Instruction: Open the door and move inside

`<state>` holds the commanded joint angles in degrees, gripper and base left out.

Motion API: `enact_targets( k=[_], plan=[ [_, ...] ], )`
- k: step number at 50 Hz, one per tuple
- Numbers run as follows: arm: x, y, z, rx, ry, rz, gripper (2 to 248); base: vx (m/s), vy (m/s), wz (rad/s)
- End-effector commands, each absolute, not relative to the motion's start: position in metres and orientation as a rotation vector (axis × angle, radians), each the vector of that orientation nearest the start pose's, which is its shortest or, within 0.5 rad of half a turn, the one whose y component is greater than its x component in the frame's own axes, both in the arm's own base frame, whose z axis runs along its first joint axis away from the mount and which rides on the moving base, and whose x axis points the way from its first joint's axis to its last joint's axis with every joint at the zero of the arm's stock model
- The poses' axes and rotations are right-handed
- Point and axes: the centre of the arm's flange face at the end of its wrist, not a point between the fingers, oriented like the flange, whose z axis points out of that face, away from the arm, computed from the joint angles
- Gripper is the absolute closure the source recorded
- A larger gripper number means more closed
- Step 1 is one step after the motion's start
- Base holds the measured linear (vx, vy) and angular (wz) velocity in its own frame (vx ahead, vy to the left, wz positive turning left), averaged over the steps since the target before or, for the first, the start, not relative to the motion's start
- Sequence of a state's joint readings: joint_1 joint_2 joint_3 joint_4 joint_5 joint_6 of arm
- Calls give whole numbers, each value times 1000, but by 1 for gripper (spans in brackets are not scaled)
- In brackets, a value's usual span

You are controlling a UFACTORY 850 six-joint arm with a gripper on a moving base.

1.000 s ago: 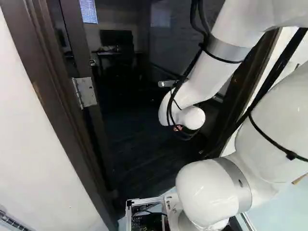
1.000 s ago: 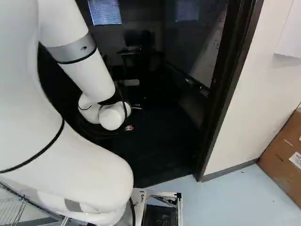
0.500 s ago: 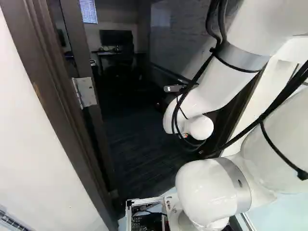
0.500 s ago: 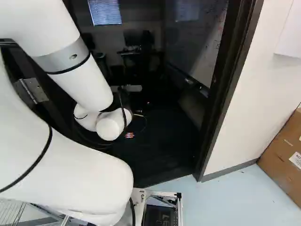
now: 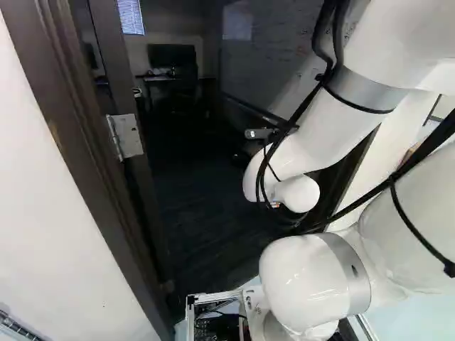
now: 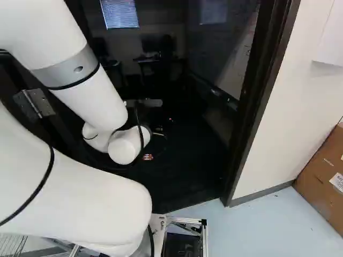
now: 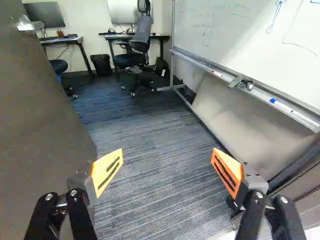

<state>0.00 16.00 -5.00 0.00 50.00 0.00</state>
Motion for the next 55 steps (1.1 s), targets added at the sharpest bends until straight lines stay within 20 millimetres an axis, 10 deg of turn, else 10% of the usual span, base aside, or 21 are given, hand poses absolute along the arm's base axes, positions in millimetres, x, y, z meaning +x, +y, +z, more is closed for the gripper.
enact_targets(
  k=[55],
  plan=[
    [270, 0, 366, -2558, 0, -1824, 3, 9, 1, -5]
  ],
)
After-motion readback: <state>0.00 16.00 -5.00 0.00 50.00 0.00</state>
